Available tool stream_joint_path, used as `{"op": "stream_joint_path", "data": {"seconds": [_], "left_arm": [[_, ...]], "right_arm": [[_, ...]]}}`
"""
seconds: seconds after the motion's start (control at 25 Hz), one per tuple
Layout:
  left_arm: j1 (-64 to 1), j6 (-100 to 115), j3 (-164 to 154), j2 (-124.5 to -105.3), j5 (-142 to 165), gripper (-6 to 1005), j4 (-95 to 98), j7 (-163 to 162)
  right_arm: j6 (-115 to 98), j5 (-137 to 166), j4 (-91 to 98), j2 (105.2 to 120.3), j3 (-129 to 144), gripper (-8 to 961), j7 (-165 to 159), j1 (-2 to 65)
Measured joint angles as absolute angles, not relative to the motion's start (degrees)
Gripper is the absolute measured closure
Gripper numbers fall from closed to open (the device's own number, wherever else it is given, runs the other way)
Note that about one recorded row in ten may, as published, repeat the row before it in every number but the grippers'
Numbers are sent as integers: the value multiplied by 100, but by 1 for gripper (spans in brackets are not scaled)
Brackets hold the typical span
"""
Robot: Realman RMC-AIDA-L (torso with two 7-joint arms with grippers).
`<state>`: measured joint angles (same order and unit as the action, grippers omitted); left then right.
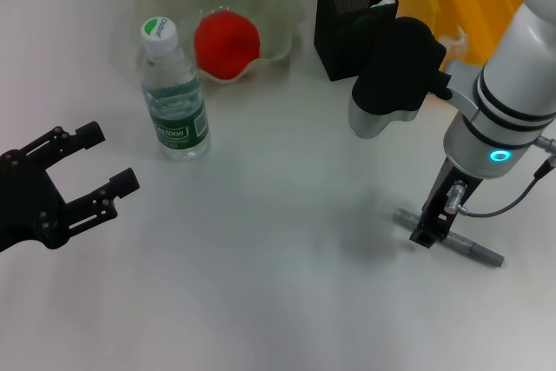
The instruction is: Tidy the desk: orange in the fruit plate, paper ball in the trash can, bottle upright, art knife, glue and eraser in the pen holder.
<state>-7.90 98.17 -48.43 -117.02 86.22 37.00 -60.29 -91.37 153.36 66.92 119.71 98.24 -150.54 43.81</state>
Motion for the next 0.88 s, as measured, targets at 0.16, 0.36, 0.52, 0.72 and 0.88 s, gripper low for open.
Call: {"op": "stream_joint_path", "data": {"seconds": [0.16, 0.36, 0.52, 0.72, 0.88], "left_arm": [[-791, 9819, -4842, -11706, 8622, 214, 3700, -6029], [-785, 9840, -4843, -11706, 8622, 214, 3700, -6029], [-782, 9854, -4843, -11696, 8622, 214, 3700, -6029], [-761, 9861, -4842, -11693, 8622, 214, 3700, -6029], [-747, 9862, -4842, -11692, 8621, 214, 3700, -6029]], "right_arm": [[-9105, 15336, 6584, 11971, 9826, 540, -15096, 4390], [-9068, 15343, 6475, 11971, 9826, 701, -15158, 4399], [-9063, 15358, 6513, 11971, 9815, 800, -15194, 4389], [-9113, 15358, 6775, 11952, 9737, 831, -15195, 4325], [-9209, 15356, 7852, 11926, 8910, 833, -15061, 4080]]}}
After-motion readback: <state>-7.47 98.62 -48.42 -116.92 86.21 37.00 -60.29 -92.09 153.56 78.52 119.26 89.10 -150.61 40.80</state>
